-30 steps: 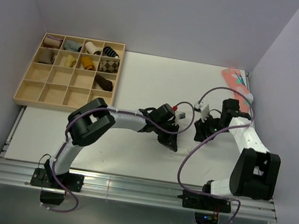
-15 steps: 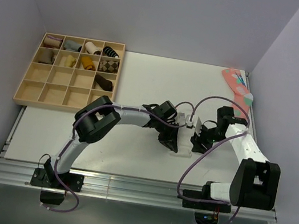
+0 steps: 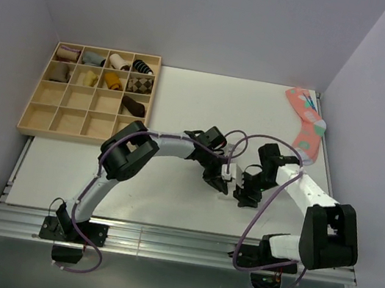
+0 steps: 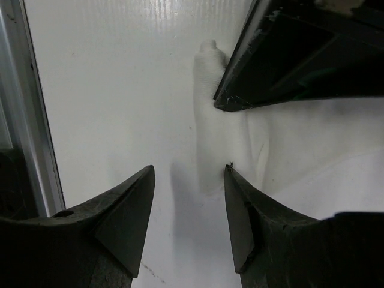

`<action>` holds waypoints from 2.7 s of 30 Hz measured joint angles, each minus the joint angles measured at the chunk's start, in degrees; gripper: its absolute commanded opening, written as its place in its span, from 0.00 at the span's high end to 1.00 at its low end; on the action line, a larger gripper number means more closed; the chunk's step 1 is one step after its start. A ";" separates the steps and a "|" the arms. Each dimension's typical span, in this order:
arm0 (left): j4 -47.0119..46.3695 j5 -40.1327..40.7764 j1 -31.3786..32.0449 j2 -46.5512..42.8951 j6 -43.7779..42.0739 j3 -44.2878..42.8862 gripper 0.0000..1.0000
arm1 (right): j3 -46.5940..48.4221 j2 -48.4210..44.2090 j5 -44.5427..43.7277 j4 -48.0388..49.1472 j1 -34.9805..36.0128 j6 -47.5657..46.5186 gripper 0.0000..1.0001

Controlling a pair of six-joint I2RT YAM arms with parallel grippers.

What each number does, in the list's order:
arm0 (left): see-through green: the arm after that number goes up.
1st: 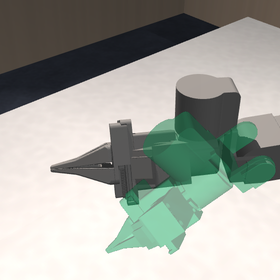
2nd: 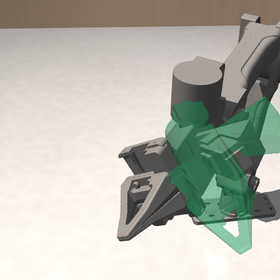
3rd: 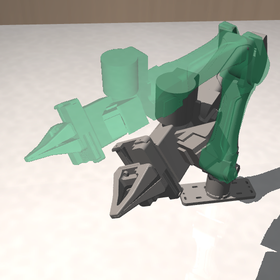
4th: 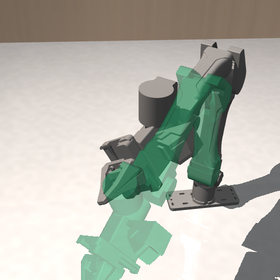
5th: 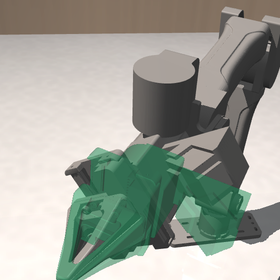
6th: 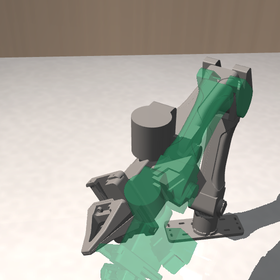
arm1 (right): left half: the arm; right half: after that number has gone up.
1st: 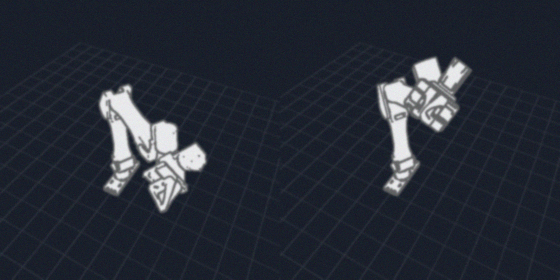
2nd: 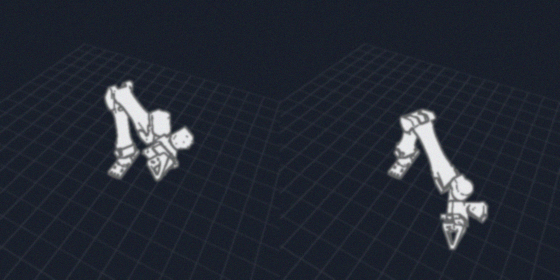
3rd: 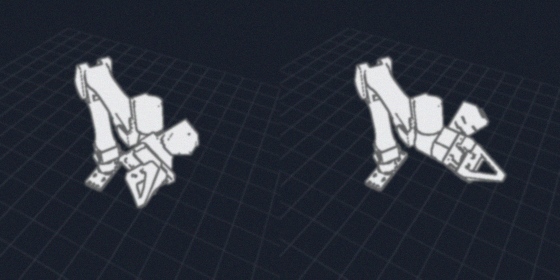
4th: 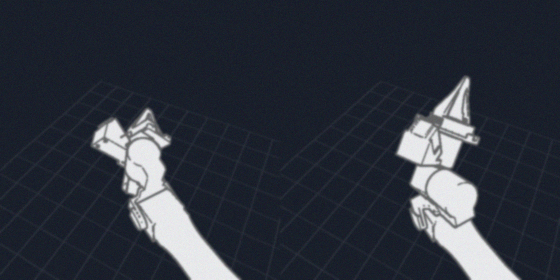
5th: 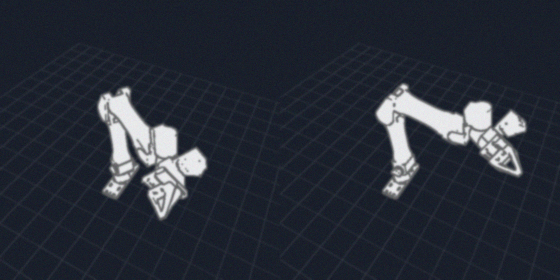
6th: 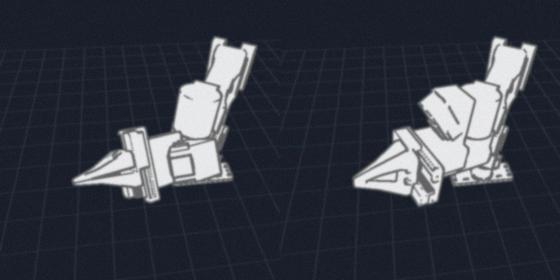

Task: Roll the socks
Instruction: Roll the sock at the center of the board.

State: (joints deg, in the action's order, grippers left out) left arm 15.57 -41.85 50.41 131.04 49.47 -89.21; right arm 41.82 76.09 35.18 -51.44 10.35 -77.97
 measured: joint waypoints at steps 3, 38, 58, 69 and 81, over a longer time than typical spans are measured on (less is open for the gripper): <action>0.79 -0.39 -0.15 0.28 -0.02 -0.48 1.00 | -0.76 0.00 -0.94 1.20 1.22 0.26 0.42; -1.60 -3.41 -1.60 0.87 2.36 1.05 0.93 | 1.49 7.50 -8.68 8.98 7.15 3.85 0.69; -33.75 24.57 -0.96 -18.93 11.58 33.77 0.71 | 18.53 25.51 -4.48 -6.82 5.88 6.01 0.78; -47.52 52.48 9.75 -28.33 -4.44 46.58 0.63 | 29.86 37.53 -3.02 -19.28 4.46 5.60 0.79; -66.60 56.72 14.93 -29.97 -22.73 52.92 0.56 | 38.53 45.38 -2.08 -26.25 3.28 6.56 0.79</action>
State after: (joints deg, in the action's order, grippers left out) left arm -51.03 14.87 65.34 101.08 26.74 -36.29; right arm 80.36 121.47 33.10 -77.69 13.63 -71.42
